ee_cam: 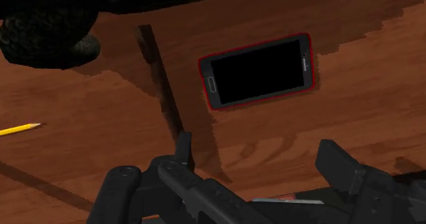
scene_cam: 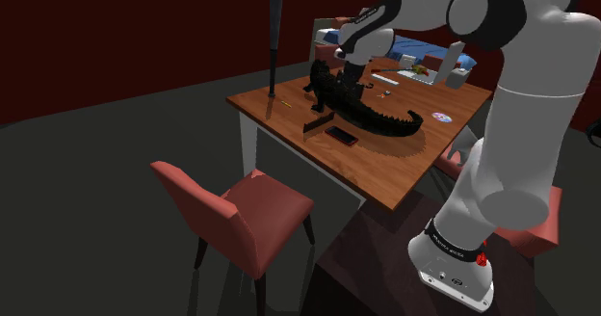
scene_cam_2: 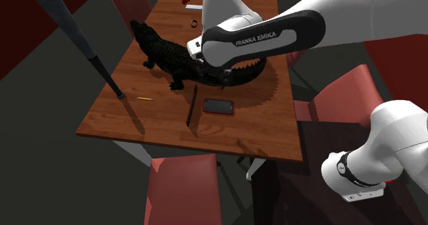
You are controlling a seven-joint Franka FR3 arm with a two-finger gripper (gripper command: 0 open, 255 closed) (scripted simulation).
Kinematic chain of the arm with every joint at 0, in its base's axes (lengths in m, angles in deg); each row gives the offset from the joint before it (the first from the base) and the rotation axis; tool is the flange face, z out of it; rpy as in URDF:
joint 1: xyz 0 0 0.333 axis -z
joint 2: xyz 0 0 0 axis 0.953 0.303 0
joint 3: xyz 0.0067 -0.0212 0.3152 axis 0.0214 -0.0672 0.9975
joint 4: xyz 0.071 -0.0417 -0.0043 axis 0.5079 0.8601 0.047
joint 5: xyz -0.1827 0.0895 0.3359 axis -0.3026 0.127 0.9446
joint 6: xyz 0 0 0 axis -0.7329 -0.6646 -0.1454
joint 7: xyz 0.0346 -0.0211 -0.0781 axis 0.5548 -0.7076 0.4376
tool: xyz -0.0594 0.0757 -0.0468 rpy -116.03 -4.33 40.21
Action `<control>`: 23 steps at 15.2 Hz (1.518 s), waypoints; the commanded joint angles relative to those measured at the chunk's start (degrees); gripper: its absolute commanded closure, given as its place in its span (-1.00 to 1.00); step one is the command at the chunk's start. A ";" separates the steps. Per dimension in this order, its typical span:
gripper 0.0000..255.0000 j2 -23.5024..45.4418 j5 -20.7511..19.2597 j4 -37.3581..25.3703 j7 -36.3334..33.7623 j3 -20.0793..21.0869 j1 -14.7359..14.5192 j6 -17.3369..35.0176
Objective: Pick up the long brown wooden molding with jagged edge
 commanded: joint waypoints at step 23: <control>1.00 27.35 13.01 -23.01 21.47 12.39 13.36 -1.72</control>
